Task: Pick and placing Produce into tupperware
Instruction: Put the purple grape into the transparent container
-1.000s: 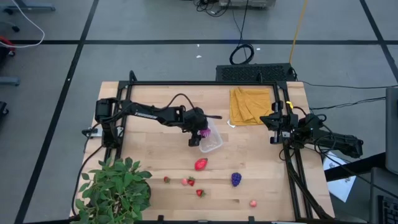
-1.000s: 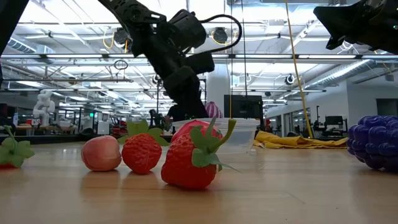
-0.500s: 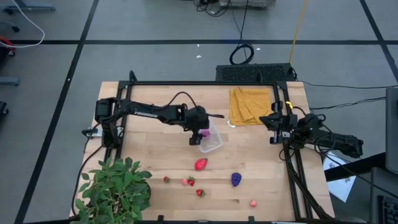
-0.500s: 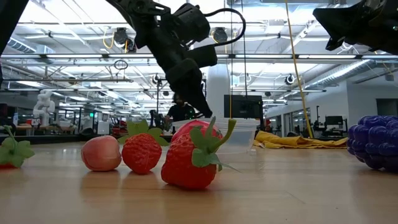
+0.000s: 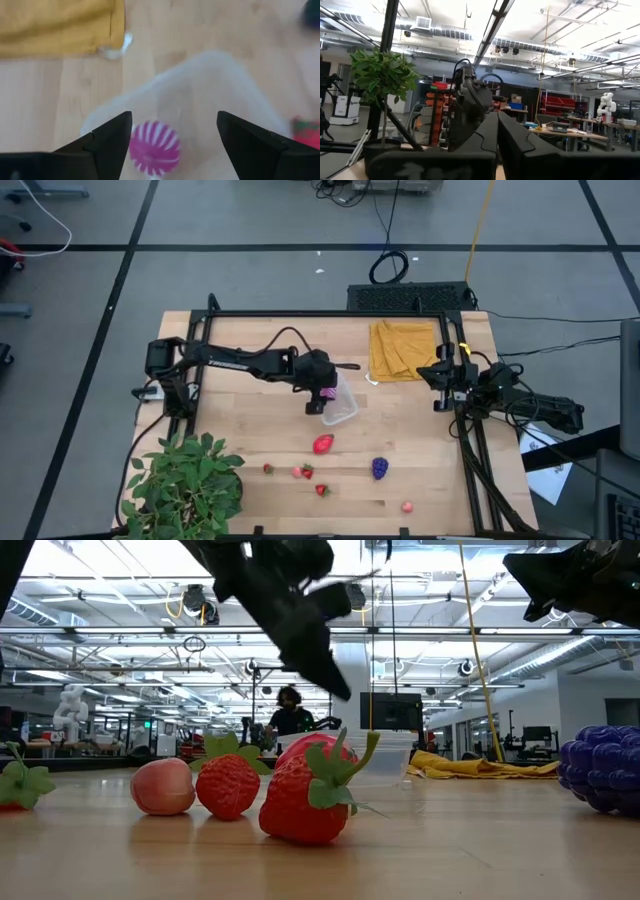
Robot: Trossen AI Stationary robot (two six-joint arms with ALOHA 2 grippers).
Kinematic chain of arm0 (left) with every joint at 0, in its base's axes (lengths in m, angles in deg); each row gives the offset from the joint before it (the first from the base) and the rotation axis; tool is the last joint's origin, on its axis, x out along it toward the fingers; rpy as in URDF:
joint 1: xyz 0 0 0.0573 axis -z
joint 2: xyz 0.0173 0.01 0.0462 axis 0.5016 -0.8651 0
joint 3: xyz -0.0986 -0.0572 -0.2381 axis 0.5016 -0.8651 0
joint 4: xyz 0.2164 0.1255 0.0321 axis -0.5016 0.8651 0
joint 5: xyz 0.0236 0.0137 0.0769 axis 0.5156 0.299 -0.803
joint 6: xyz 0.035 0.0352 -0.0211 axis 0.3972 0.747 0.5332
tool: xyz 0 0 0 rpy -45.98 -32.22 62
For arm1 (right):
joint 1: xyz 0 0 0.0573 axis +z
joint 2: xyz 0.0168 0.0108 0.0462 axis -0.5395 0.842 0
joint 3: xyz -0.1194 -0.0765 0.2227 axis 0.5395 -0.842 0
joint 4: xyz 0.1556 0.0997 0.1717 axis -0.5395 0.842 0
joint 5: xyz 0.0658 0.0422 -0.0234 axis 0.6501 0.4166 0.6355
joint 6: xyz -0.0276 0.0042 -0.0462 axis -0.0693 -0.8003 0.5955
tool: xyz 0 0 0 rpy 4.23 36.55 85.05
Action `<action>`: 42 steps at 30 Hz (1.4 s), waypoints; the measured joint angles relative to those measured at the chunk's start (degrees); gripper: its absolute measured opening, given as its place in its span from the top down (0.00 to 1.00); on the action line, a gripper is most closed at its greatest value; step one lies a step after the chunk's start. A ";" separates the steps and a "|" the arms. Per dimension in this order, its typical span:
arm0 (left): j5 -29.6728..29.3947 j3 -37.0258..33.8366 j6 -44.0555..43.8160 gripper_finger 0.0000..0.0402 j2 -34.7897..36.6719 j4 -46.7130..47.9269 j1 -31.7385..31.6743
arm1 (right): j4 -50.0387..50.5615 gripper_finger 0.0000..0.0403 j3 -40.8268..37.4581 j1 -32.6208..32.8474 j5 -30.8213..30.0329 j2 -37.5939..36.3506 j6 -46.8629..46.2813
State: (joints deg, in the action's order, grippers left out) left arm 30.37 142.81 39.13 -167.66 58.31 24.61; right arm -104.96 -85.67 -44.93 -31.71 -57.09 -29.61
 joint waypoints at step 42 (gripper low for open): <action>-11.95 -30.55 -5.61 0.23 46.27 -16.45 -3.78 | -2.68 1.00 -0.01 -0.01 1.22 0.25 -1.24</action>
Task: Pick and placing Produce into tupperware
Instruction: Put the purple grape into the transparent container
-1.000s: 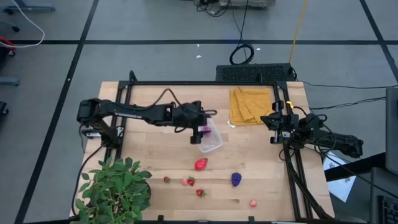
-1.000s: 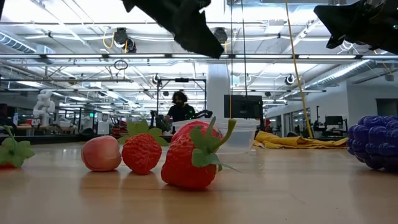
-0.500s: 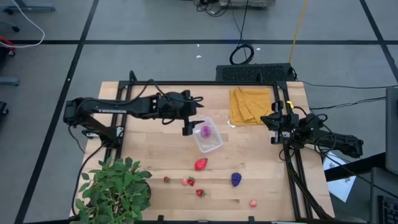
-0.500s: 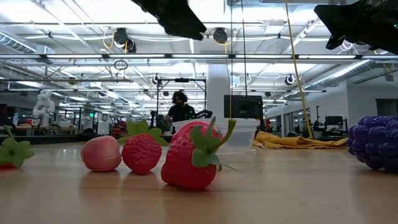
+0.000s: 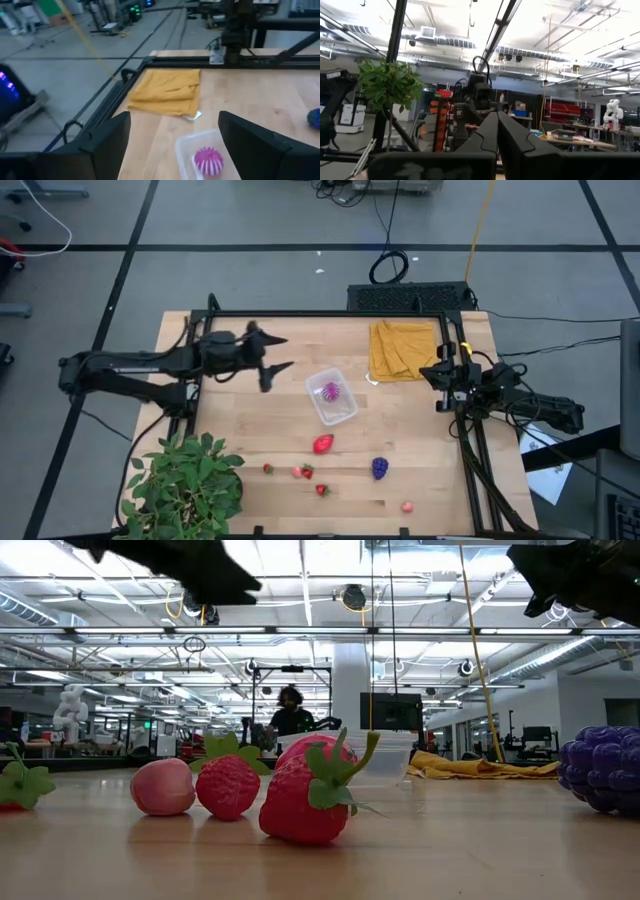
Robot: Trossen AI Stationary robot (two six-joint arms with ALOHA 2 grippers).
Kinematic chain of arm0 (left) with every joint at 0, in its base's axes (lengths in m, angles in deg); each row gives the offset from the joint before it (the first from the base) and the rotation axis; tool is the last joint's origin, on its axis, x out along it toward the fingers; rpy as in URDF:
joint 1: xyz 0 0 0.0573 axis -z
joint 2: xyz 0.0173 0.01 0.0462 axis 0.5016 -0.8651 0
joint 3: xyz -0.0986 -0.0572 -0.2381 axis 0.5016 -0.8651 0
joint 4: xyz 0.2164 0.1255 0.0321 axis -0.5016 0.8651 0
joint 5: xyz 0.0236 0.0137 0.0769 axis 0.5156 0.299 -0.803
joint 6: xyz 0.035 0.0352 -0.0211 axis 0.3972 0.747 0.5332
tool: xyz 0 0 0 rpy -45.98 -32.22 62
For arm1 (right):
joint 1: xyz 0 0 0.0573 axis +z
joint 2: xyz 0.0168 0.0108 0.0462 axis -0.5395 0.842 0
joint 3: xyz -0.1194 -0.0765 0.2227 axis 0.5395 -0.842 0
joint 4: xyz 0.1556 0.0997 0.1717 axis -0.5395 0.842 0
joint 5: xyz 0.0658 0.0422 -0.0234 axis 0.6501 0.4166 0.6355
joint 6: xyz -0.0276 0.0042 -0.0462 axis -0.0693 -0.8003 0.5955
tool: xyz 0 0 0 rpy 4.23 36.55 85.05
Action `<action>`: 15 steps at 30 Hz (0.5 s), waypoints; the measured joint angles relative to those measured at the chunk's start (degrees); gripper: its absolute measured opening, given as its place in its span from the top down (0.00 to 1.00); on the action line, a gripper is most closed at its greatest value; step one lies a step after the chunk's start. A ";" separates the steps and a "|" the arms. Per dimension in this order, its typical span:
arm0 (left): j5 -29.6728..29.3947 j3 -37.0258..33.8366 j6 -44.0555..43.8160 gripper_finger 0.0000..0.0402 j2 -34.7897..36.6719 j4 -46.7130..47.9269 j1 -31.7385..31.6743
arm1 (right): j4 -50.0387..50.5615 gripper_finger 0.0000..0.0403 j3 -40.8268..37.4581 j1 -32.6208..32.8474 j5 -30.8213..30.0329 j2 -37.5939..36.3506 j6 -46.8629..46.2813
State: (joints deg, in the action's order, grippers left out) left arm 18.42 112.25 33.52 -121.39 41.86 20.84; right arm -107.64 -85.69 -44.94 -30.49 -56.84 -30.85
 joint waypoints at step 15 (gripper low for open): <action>-1.08 -15.84 -5.15 0.23 5.26 -13.65 5.18 | 0.55 1.00 0.00 -0.01 1.03 0.09 -6.62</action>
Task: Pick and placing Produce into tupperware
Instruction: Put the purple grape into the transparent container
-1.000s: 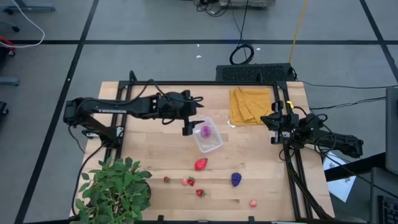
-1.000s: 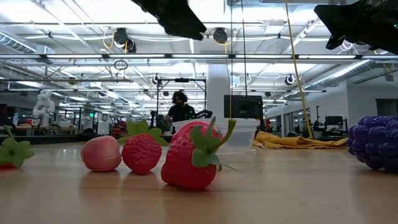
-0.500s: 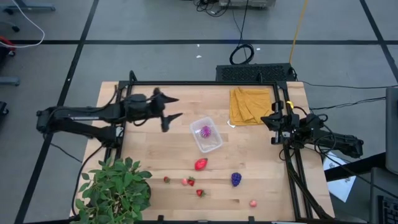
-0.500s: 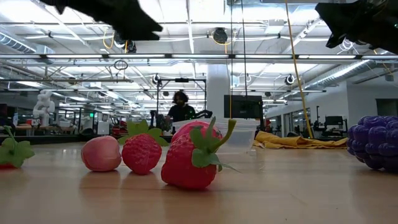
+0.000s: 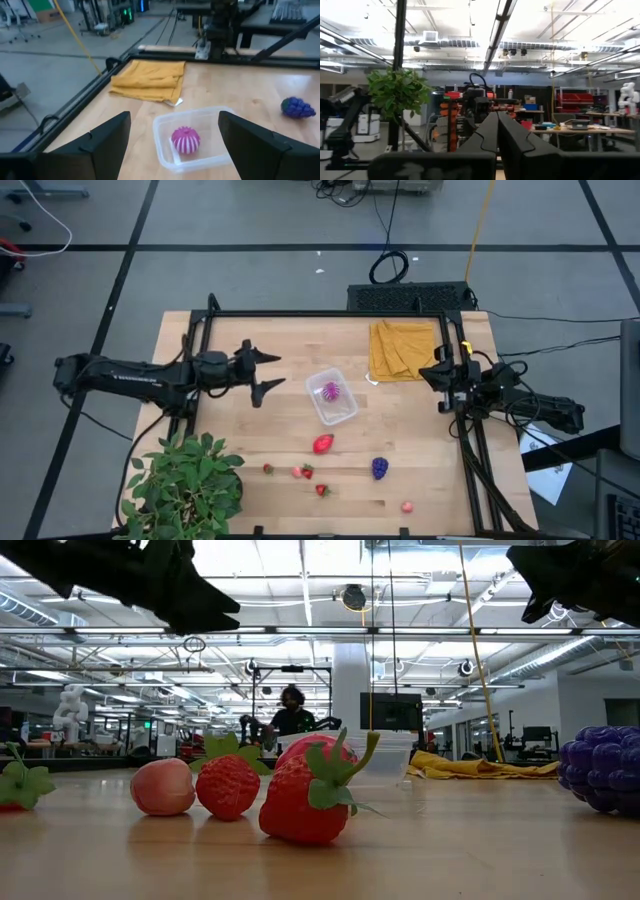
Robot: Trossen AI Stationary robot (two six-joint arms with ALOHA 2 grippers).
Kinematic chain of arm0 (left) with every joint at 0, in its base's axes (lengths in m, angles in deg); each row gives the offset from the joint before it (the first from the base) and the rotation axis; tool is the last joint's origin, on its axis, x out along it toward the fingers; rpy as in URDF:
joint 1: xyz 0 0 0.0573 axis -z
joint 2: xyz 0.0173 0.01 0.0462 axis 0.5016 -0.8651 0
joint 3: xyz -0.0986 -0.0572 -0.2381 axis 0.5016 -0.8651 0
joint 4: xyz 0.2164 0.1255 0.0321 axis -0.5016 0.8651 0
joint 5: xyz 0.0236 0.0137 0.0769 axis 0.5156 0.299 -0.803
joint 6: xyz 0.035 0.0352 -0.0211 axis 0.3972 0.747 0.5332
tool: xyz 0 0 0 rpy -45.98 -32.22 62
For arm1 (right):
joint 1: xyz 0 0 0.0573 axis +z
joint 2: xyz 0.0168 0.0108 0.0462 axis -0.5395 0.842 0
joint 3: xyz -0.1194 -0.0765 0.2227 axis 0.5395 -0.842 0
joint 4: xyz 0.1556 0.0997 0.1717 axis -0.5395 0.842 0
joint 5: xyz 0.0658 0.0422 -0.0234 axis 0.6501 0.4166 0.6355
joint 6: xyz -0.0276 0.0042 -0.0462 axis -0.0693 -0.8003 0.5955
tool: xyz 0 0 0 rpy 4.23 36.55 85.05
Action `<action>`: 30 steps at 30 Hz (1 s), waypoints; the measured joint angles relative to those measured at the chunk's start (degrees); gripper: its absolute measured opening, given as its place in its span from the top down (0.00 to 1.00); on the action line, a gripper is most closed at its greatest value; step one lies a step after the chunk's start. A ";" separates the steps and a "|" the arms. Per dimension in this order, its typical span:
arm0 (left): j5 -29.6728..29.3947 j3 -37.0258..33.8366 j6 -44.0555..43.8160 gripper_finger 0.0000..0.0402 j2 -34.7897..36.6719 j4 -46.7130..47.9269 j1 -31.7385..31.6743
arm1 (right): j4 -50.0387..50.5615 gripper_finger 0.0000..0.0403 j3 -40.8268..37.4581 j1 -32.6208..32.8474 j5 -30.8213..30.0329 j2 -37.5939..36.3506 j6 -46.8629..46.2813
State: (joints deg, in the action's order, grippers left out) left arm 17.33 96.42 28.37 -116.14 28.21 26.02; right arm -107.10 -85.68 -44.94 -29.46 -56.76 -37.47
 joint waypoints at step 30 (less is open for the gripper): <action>-1.39 -3.11 -2.77 0.23 0.00 -2.49 1.02 | 1.47 1.00 0.01 0.02 9.75 0.09 0.69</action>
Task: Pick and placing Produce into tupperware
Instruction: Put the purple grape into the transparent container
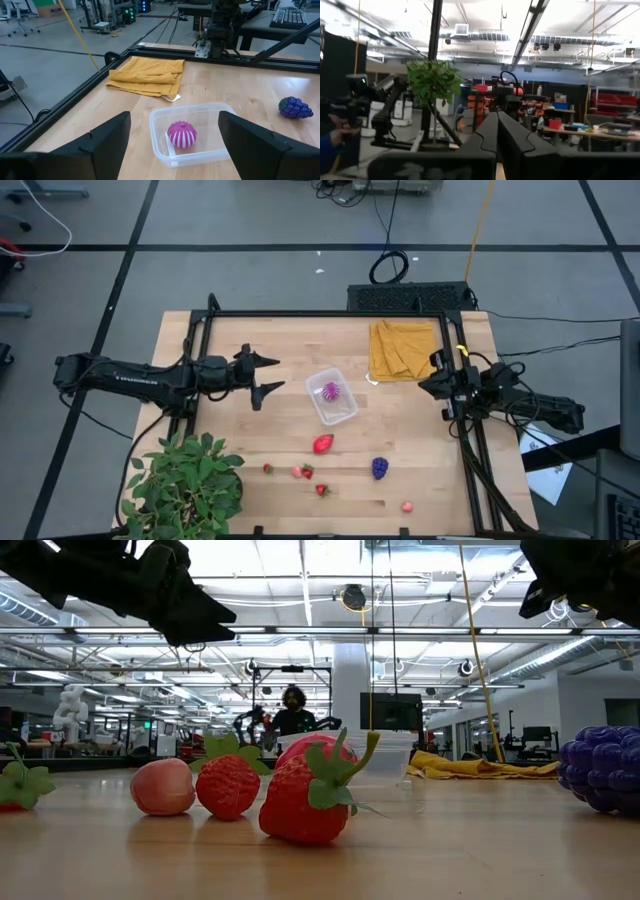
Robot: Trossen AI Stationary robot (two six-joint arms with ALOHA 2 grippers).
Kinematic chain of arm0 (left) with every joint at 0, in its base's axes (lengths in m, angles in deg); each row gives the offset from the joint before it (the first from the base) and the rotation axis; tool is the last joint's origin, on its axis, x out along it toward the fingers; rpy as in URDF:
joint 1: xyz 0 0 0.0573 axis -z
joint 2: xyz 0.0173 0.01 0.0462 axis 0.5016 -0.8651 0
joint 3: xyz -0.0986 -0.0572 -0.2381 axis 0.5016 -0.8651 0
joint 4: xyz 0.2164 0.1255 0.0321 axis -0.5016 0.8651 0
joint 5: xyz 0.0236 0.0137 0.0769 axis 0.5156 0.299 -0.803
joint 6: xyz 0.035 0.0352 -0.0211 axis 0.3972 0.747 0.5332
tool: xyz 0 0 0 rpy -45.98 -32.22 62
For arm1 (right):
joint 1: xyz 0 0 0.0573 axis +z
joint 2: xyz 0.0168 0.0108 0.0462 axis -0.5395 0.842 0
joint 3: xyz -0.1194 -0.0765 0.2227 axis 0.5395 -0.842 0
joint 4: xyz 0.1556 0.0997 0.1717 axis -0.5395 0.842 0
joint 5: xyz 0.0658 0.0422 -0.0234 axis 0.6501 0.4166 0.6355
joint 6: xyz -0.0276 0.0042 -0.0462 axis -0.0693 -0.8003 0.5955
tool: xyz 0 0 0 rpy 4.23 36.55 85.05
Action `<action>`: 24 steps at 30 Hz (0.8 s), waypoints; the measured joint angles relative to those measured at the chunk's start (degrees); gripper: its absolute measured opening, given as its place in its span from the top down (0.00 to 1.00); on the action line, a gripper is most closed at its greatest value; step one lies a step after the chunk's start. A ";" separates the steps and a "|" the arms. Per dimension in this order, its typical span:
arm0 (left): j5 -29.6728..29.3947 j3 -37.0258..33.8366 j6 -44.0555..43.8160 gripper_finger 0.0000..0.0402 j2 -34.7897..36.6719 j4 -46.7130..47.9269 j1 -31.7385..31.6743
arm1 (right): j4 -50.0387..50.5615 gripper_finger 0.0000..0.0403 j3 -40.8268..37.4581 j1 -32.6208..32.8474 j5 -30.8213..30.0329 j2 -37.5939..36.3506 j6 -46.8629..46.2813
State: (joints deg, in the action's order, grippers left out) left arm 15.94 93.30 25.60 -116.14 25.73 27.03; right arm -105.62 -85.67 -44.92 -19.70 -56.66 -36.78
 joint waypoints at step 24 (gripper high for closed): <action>0.00 0.00 -3.15 0.23 -0.02 1.39 0.00 | -0.43 0.98 10.34 6.91 18.94 37.31 -5.91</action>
State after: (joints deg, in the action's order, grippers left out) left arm 15.94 93.30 22.46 -116.16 27.11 27.03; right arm -106.05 -75.33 -38.01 -0.76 -19.36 -42.68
